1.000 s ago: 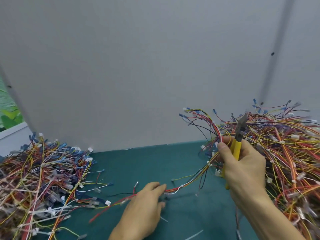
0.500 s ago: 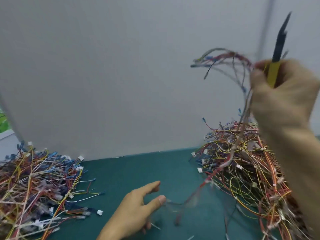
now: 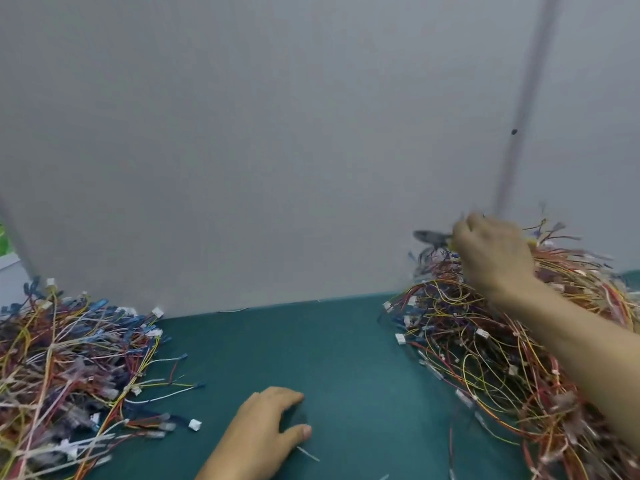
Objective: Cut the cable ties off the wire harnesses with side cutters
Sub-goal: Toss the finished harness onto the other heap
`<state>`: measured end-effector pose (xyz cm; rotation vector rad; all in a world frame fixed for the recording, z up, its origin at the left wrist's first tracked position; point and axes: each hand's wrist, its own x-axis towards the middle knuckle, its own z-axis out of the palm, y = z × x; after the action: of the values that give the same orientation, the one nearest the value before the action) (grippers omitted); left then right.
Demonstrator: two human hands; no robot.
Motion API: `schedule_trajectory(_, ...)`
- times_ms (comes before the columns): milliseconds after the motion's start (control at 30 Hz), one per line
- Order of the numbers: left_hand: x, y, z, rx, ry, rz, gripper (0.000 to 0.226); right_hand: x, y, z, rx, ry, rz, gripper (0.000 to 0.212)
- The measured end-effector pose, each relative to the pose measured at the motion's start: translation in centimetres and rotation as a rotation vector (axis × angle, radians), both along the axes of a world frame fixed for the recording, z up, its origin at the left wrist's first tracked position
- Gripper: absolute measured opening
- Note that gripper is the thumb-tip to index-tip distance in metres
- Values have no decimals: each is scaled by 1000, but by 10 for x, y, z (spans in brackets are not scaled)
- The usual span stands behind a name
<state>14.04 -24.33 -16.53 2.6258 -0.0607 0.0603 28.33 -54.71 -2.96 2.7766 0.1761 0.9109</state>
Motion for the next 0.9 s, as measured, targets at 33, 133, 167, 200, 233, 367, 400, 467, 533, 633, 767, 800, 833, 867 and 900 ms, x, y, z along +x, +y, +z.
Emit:
schedule_trajectory(33,1,1,-1,9,1,-5,48,6,-10,-20,-27,59,-32,24)
schedule_trajectory(133,2,2,-2,23,-5,-15,50,20,-27,-31,-73,61,-67,20)
schedule_trajectory(167,2,2,-2,27,-7,-19,50,21,-27,-36,-68,58,-80,17)
schedule_trajectory(200,2,1,-2,29,-7,-21,50,24,-25,-34,-49,69,-88,14)
schedule_trajectory(233,1,1,-3,33,-7,-23,51,27,-24,-31,-22,75,-93,12)
schedule_trajectory(367,2,3,-4,36,9,-19,52,29,-20,-23,-9,180,-136,6)
schedule_trajectory(400,2,3,-4,35,14,-20,52,28,-19,-21,9,211,-127,7)
schedule_trajectory(467,1,3,-4,38,18,-25,52,24,-16,-13,54,266,-99,13)
schedule_trajectory(533,1,2,-3,30,26,-32,51,20,-14,-6,112,309,-81,22)
schedule_trajectory(633,0,0,0,26,31,-44,41,7,-8,2,135,207,-29,32)
schedule_trajectory(767,-4,-4,6,37,68,-60,26,-24,18,12,186,-7,130,33)
schedule_trajectory(800,-5,-6,8,48,87,-69,22,-34,27,12,208,-11,179,33)
schedule_trajectory(833,-7,-7,10,54,110,-79,20,-45,37,10,225,0,228,32)
schedule_trajectory(867,-8,-10,12,56,135,-89,18,-56,47,6,251,29,272,32)
schedule_trajectory(900,-10,-13,14,57,159,-102,18,-67,57,-1,296,76,310,31)
